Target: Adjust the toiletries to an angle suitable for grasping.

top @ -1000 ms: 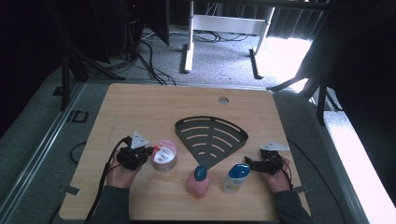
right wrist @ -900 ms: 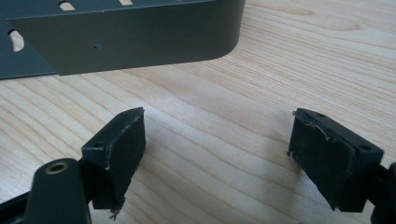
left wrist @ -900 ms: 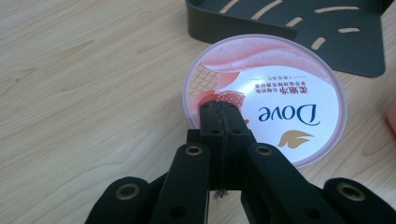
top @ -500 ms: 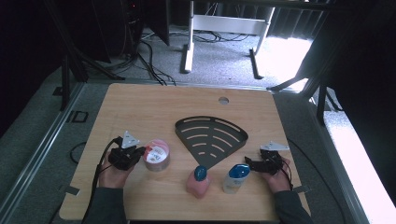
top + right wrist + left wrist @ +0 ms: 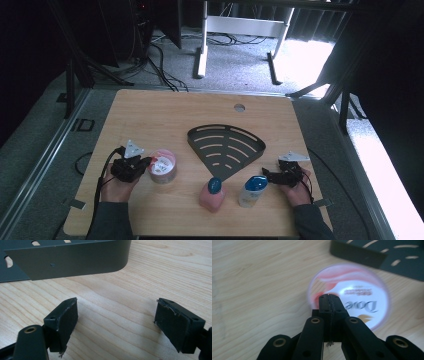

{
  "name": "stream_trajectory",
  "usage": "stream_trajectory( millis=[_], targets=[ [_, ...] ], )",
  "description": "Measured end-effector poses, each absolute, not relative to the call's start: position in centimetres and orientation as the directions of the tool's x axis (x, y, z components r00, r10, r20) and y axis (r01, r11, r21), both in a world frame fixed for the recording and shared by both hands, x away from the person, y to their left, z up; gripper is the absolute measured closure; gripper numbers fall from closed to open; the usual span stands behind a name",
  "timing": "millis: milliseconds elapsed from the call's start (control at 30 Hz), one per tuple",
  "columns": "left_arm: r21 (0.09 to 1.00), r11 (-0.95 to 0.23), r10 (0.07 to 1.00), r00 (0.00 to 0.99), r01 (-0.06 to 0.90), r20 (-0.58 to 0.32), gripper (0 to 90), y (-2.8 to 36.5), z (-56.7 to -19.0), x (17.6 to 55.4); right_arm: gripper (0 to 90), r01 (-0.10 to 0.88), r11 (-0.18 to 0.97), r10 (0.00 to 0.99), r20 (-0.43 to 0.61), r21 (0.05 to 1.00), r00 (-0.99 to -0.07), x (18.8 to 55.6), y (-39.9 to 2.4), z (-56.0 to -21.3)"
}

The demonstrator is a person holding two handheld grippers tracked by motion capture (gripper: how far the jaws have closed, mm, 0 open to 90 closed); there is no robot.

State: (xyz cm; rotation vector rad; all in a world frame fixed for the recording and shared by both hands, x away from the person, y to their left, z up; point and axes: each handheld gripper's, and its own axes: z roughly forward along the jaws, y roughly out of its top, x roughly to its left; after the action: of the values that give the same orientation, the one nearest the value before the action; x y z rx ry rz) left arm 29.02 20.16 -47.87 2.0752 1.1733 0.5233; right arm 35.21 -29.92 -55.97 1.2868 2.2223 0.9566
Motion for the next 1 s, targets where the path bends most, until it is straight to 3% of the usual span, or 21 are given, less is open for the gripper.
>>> stream_trajectory(
  millis=[400,567,1000],
  targets=[
    [0.755,-0.464,0.721,0.693,0.464,0.018,88.5,14.5,-46.0,27.6,18.2,0.595,0.342,0.868,-0.002,0.727,-0.497,35.2,-29.9,-56.0],
    [0.770,-0.463,0.653,0.756,0.440,-0.040,88.1,12.6,-46.0,27.3,18.3,0.595,0.342,0.868,-0.002,0.727,-0.497,35.2,-29.9,-56.0],
    [0.804,-0.454,0.534,0.840,0.383,-0.098,83.8,10.6,-44.9,26.0,18.2,0.596,0.342,0.868,-0.001,0.727,-0.496,35.2,-29.9,-56.0]
  ],
)
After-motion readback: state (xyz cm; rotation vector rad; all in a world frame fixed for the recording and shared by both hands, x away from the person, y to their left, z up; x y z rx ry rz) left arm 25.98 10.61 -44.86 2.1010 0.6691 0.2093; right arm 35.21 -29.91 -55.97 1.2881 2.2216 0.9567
